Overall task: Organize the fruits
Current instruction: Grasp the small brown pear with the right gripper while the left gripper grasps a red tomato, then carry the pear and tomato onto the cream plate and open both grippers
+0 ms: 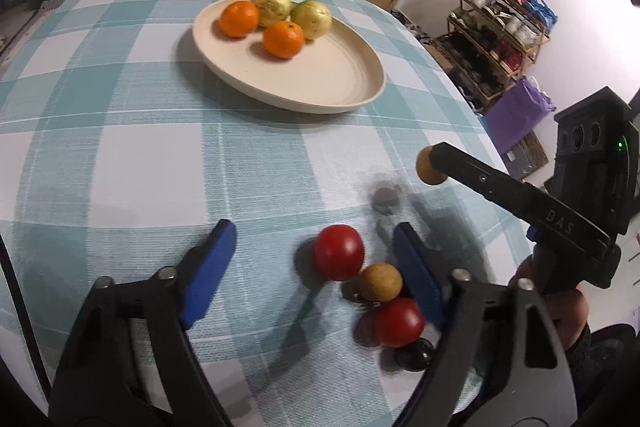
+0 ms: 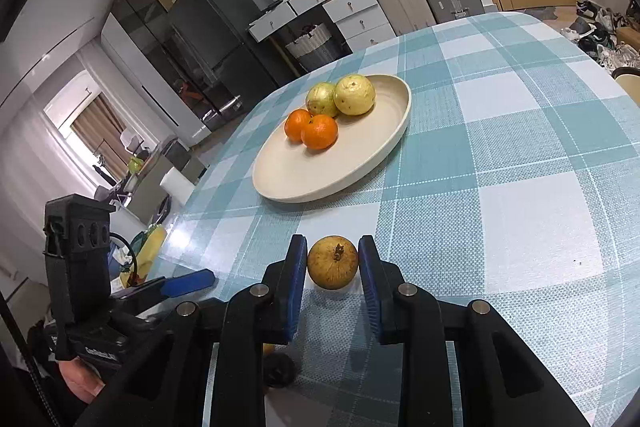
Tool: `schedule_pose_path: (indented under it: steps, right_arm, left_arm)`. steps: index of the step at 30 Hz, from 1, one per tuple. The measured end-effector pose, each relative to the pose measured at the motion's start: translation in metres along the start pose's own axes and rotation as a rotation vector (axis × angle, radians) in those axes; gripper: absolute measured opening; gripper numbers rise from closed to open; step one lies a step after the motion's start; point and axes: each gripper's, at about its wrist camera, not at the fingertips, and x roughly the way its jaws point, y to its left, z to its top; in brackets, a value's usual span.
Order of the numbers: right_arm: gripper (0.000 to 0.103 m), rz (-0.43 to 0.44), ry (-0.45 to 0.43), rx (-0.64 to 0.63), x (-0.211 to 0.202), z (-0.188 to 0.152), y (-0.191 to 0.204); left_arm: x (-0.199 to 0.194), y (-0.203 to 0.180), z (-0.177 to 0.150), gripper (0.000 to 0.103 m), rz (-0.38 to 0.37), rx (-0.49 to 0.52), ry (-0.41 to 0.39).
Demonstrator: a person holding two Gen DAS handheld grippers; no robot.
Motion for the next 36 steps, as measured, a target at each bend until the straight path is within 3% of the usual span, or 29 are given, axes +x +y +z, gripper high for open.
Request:
schedule_pose_path:
  steps: [9, 23, 36]
  right_arm:
    - [0.027, 0.016, -0.001, -0.002, -0.003, 0.000, -0.002]
    - [0.027, 0.013, 0.019, -0.014, 0.004, 0.001, 0.001]
    - [0.027, 0.026, 0.006, -0.036, 0.014, 0.022, 0.008]
  left_arm:
    - [0.009, -0.004, -0.001, 0.024, -0.056, 0.011, 0.049]
    - [0.001, 0.003, 0.008, 0.024, -0.095, 0.014, 0.020]
    - [-0.018, 0.028, 0.055, 0.024, -0.120, -0.013, -0.059]
